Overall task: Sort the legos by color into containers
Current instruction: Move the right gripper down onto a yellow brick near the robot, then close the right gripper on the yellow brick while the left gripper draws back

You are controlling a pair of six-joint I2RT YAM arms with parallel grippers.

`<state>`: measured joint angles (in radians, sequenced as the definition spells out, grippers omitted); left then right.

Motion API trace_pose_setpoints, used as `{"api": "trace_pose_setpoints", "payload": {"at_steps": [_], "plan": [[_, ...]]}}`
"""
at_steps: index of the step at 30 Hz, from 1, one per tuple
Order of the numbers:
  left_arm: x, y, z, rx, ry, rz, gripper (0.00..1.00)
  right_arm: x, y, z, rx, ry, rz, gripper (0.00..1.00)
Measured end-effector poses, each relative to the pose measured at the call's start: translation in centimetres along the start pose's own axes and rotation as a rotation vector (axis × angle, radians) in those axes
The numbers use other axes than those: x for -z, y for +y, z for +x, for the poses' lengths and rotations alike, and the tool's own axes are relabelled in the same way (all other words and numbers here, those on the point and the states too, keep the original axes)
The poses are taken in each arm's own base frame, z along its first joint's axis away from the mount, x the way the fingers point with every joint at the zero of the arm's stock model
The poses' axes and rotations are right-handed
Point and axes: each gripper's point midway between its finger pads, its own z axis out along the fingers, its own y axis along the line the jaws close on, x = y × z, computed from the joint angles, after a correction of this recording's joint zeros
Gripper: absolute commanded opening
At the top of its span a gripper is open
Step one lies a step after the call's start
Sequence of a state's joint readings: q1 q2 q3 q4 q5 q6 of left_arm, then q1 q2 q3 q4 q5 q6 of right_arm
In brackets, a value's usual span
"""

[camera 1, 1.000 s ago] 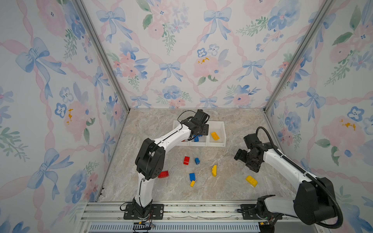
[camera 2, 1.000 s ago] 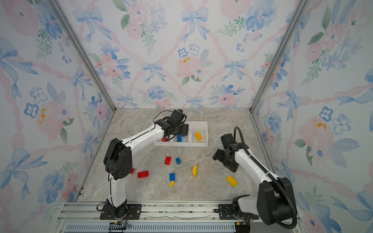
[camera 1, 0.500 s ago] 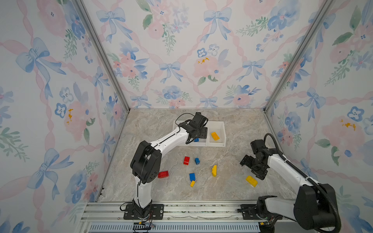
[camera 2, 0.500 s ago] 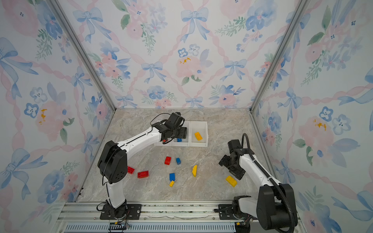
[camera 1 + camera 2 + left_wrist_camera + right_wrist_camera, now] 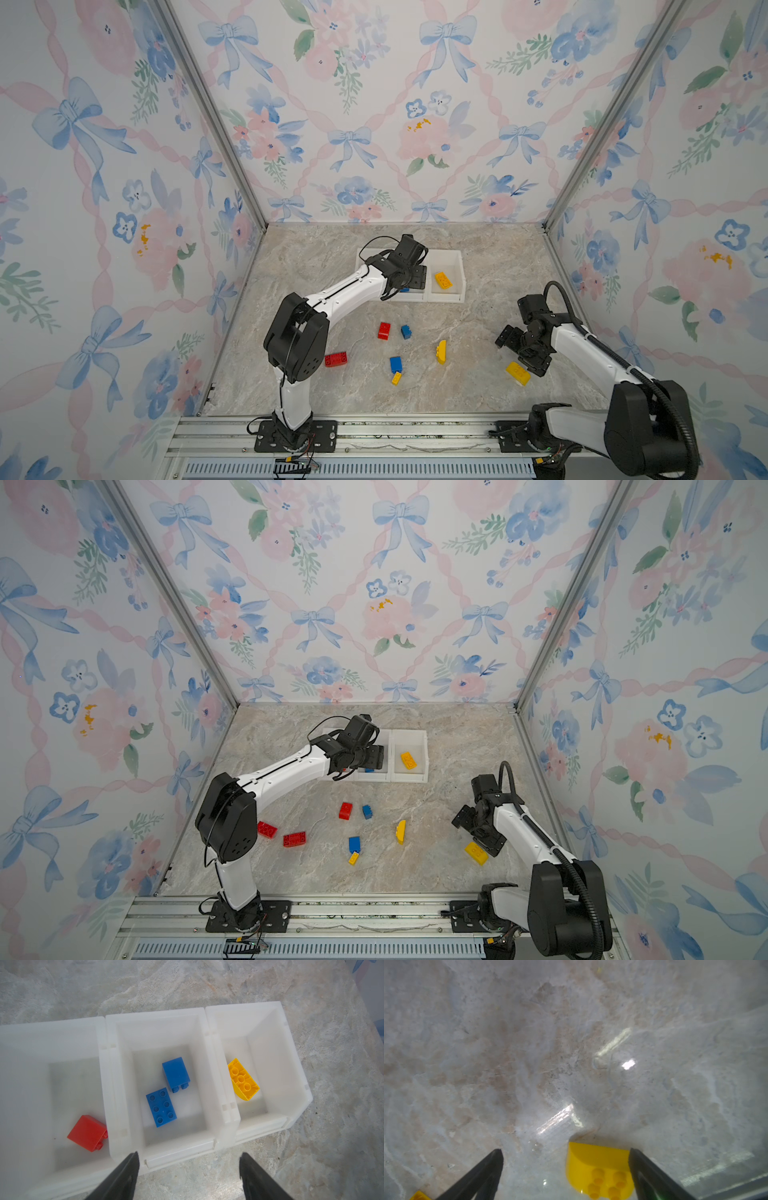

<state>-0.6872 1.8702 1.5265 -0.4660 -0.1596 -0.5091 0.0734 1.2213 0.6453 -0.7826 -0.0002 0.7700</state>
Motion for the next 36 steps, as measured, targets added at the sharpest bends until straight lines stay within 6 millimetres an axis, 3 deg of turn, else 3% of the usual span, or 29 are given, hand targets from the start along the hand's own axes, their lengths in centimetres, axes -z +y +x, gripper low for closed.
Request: {"api": "trace_pose_setpoints", "payload": {"at_steps": [15,21,31,36], "plan": [[1.0,0.4,1.4,0.014,0.005,-0.007,0.79,1.0,1.9,3.9,0.164,0.036,-0.030,0.97],[1.6,0.5,1.3,0.024,-0.010,-0.008,0.79,1.3,1.8,5.3,0.241,0.041,-0.004,0.97],[1.9,0.4,1.7,0.020,-0.012,-0.014,0.80,2.1,0.9,4.1,0.282,-0.054,0.034,1.00],[2.5,0.6,1.6,0.024,-0.023,-0.015,0.80,1.3,0.3,3.9,0.284,-0.037,0.085,0.96]]}}
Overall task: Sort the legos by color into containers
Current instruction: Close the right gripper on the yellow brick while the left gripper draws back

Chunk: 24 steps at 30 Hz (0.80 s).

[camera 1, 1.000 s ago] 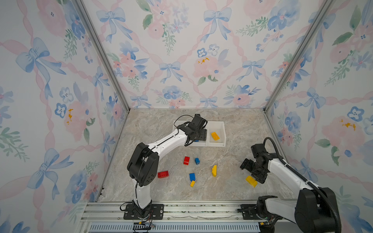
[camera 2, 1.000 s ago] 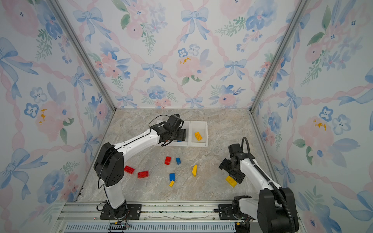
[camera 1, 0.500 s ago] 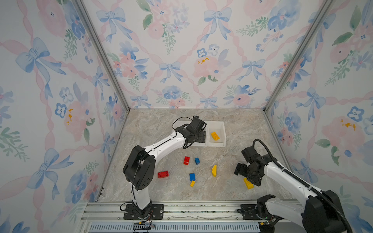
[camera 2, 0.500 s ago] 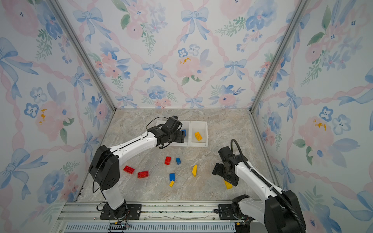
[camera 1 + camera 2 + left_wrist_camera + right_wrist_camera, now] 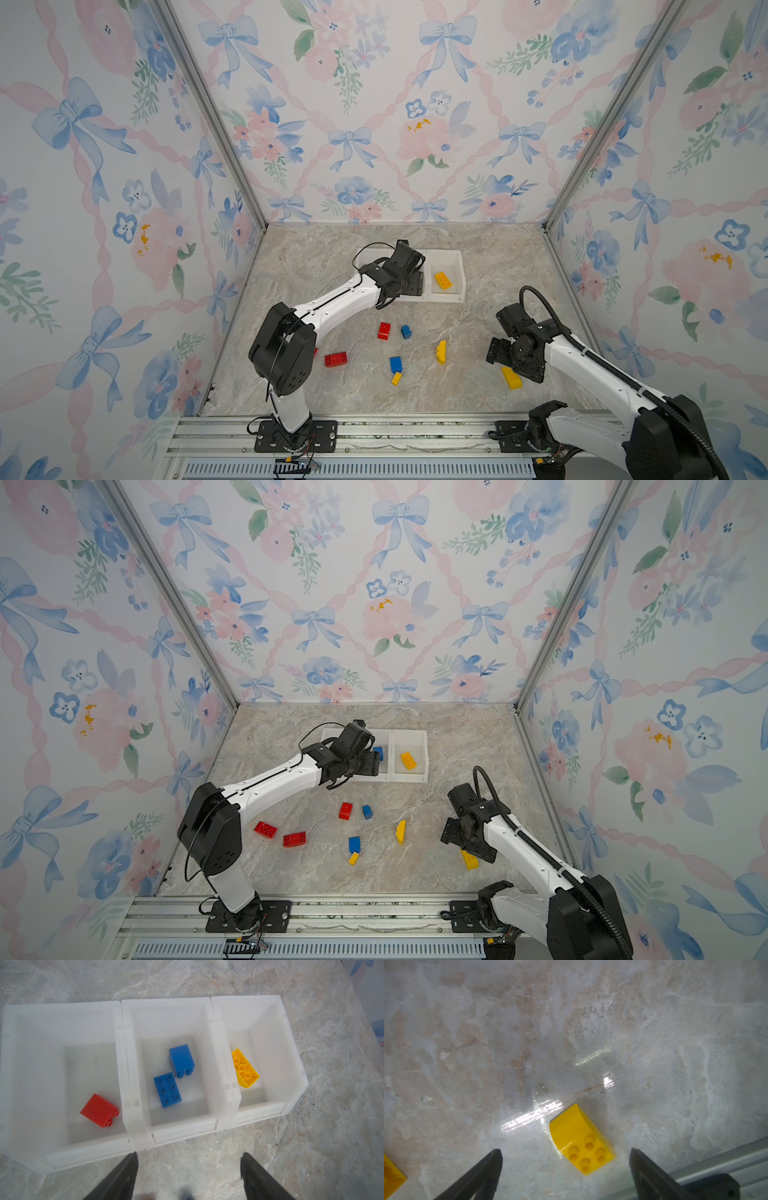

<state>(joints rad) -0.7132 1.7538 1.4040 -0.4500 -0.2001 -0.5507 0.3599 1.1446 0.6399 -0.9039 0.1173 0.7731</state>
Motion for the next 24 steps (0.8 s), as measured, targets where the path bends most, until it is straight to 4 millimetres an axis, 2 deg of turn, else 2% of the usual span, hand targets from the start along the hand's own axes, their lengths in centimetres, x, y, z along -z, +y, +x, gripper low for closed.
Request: {"api": "trace_pose_setpoints", "payload": {"at_steps": [6,10,12,14,24], "plan": [[0.5,0.2,0.0,0.001,-0.009,-0.001,0.80,-1.8,0.1,0.5,-0.014,0.034,-0.002,0.88],[1.0,0.5,0.0,0.002,-0.015,-0.006,0.80,-2.3,0.3,1.0,-0.010,0.048,-0.016,0.81],[1.1,0.6,0.0,0.003,-0.018,-0.007,0.80,-2.3,0.6,1.0,-0.005,0.049,-0.025,0.70],[1.2,0.7,0.1,0.003,-0.020,-0.012,0.80,-2.4,0.7,1.1,0.001,0.054,-0.028,0.64],[1.7,1.4,0.9,0.011,-0.014,-0.024,0.80,-2.6,1.5,1.5,0.044,0.068,-0.016,0.41]]}}
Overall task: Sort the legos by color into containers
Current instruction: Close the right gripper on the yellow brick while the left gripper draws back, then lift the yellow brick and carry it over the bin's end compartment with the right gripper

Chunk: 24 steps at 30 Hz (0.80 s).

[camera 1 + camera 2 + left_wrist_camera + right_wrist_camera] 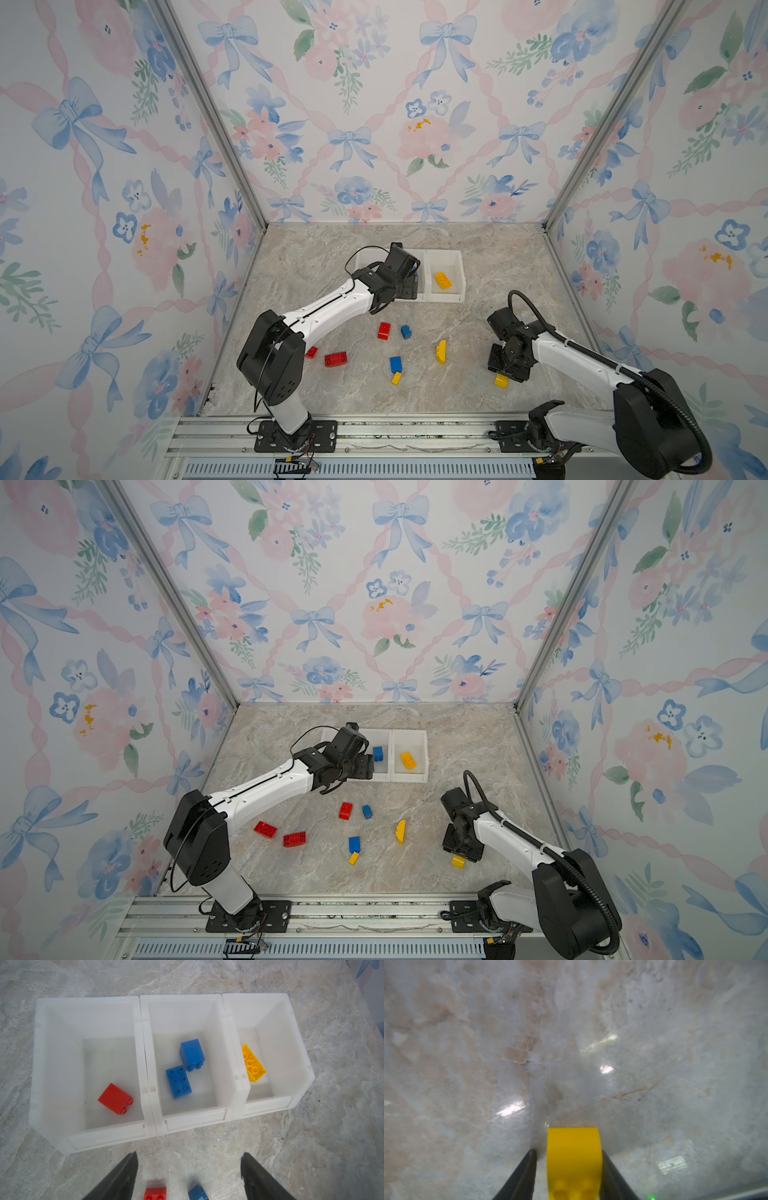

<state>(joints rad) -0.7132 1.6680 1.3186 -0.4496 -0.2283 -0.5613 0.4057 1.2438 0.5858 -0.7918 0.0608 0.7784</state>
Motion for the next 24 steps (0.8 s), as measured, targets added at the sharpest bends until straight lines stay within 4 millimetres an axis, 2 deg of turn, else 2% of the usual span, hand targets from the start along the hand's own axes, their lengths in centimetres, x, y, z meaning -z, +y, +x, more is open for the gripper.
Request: {"api": "trace_pose_setpoints", "payload": {"at_steps": [5,12,19,24], "plan": [[0.9,0.3,-0.1,0.007,-0.016,0.005,0.81,0.1,0.2,0.1,0.006,-0.001,-0.002,0.31],[1.4,0.9,0.6,0.028,-0.019,-0.002,0.81,0.7,1.0,-0.3,0.018,-0.015,-0.018,0.26],[2.1,1.6,1.4,0.047,-0.025,0.001,0.82,3.3,3.4,-2.4,0.031,-0.082,-0.083,0.24],[2.5,2.4,2.3,0.062,-0.025,-0.003,0.83,5.9,5.9,-4.7,0.063,-0.138,-0.131,0.23]]}}
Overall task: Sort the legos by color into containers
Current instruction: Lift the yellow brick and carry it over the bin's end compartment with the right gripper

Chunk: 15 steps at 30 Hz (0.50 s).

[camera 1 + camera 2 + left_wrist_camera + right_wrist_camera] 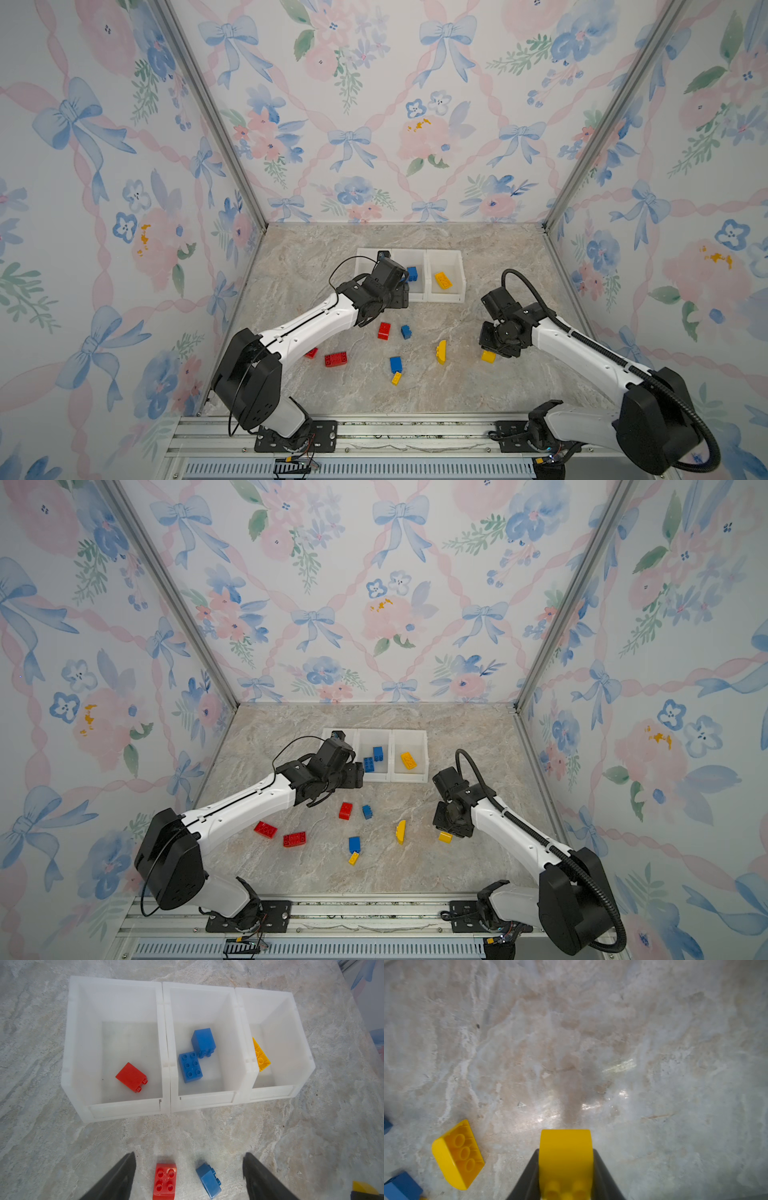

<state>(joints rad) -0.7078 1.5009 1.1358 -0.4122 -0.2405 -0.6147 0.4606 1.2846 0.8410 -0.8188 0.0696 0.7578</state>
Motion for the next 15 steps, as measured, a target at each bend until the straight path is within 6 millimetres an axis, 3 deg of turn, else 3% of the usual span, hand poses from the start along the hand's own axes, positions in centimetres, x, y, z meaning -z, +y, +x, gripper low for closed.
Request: {"api": "trace_pose_setpoints", "payload": {"at_steps": [15], "plan": [[0.7,4.3,0.3,0.078,-0.029,-0.050,0.84,3.2,9.2,-9.0,0.173,-0.125,-0.093,0.23]]}}
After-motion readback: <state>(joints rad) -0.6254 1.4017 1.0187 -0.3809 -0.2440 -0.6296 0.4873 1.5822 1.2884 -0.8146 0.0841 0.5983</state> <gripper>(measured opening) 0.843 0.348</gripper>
